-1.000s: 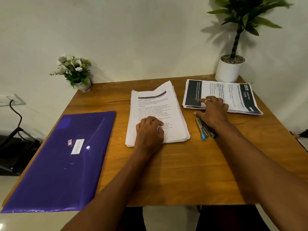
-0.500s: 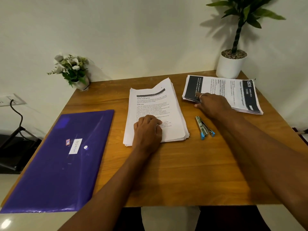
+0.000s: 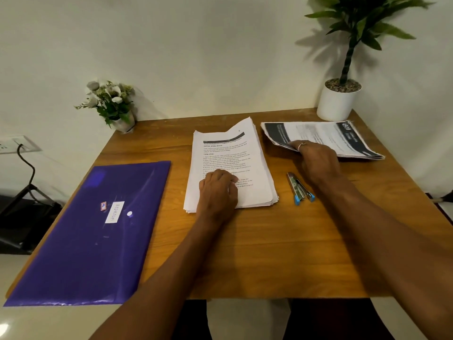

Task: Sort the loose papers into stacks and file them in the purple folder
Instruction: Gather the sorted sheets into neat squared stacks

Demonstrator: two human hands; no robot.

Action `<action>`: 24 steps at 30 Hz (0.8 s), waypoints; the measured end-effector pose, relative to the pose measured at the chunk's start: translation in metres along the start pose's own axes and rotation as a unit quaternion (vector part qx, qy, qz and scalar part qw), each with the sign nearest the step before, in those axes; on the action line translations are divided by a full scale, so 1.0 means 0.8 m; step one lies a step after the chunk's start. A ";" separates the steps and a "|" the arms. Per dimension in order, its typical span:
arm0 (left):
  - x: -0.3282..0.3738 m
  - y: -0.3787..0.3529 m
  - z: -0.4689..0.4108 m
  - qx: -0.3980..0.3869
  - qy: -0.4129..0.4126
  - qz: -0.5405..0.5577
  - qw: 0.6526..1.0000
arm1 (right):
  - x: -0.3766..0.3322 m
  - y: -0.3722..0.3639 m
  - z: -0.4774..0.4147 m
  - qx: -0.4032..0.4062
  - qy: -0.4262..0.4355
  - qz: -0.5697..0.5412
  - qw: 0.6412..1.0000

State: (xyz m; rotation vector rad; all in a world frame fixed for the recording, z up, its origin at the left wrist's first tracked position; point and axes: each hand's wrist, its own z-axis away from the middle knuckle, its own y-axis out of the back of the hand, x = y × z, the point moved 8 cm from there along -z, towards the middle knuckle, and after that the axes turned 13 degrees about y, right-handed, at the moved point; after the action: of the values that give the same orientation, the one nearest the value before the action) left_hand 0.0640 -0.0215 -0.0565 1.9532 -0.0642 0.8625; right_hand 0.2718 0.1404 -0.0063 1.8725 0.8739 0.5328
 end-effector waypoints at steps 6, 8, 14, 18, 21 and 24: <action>-0.022 0.026 0.001 -0.053 0.151 0.258 0.953 | -0.068 0.066 0.017 0.152 0.095 -0.069 0.981; -0.030 0.028 -0.002 -0.081 0.195 0.341 0.916 | -0.093 0.071 0.032 0.184 0.114 -0.091 0.972; -0.029 0.035 -0.002 -0.230 0.303 0.611 0.694 | -0.172 0.043 0.066 0.110 0.279 -0.163 0.940; -0.047 0.052 0.010 -0.338 0.348 0.659 0.575 | -0.182 0.037 0.085 0.095 0.289 -0.176 0.936; -0.079 0.061 0.019 -0.349 0.397 0.601 0.600 | -0.177 0.034 0.099 0.079 0.269 -0.196 0.940; -0.097 0.064 0.028 -0.368 0.410 0.493 0.674 | -0.176 0.028 0.112 0.051 0.259 -0.242 0.934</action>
State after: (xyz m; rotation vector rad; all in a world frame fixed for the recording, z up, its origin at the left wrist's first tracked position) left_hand -0.0014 -0.0896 -0.0704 0.5037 -0.8501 1.9601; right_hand 0.2494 -0.0257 -0.0243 1.5354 1.6838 0.6862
